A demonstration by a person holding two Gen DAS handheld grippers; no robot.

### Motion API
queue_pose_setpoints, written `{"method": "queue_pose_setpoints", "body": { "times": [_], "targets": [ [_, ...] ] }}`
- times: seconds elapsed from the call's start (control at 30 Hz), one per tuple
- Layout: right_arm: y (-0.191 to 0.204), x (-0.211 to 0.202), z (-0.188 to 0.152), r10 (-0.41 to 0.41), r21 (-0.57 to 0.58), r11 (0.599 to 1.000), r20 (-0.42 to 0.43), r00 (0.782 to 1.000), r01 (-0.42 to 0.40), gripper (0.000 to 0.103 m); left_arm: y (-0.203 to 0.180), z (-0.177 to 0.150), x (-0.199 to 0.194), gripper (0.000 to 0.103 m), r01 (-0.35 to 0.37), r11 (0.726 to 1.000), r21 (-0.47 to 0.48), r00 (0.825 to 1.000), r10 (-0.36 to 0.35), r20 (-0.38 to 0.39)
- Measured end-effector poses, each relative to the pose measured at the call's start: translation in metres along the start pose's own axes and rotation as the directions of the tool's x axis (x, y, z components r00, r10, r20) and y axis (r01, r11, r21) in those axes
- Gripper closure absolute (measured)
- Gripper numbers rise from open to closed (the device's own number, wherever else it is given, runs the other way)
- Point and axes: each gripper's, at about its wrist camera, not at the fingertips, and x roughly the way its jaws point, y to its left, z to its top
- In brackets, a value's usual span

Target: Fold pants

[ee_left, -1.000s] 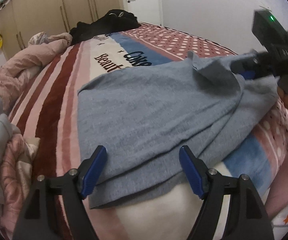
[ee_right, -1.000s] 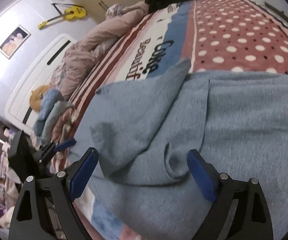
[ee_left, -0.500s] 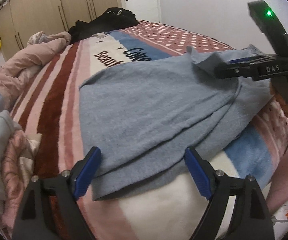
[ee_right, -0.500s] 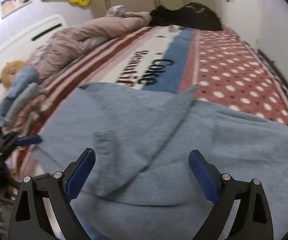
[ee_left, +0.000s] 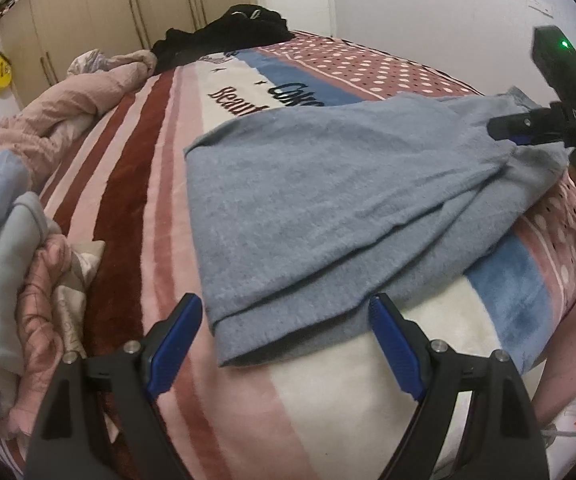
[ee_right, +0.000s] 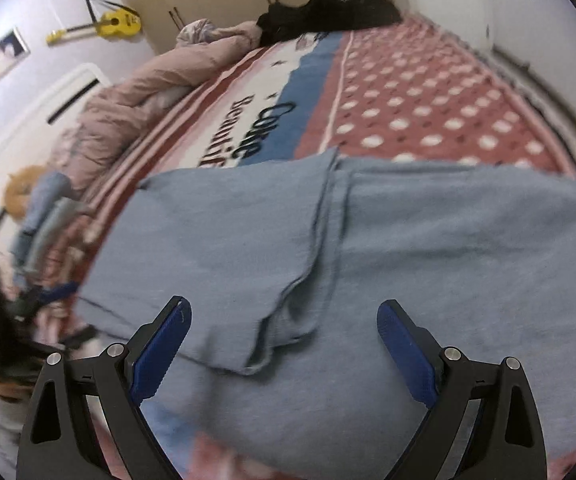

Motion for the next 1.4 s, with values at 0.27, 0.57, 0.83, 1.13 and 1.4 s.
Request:
{"method": "queue_pose_setpoints", "body": {
  "times": [0.27, 0.57, 0.83, 1.13, 1.4],
  "targets": [
    [0.012, 0.019, -0.002, 0.062, -0.019, 0.998, -0.05, 0.997, -0.063, 0.043, 0.011, 0.002, -0.001, 0.04, -0.071, 0.997, -0.042, 0.997, 0.072, 0.021],
    [0.014, 0.021, 0.001, 0.07, -0.013, 0.997, -0.047, 0.996, -0.071, 0.083, 0.014, -0.008, -0.008, 0.042, -0.015, 1.0, -0.024, 1.0, 0.014, -0.018],
    [0.014, 0.025, 0.002, 0.077, -0.004, 0.997, -0.053, 0.996, -0.078, 0.083, 0.019, -0.016, -0.003, 0.042, -0.084, 0.996, -0.042, 0.996, 0.082, -0.04],
    [0.012, 0.025, 0.002, 0.082, -0.002, 0.997, -0.054, 0.995, -0.082, 0.083, 0.027, 0.0, 0.003, 0.065, -0.138, 0.982, -0.131, 0.989, 0.144, 0.033],
    [0.013, 0.02, -0.002, 0.139, 0.015, 0.99, -0.043, 0.989, -0.139, 0.087, 0.038, -0.001, -0.004, 0.095, -0.162, 0.949, -0.269, 0.977, 0.192, 0.089]
  ]
}}
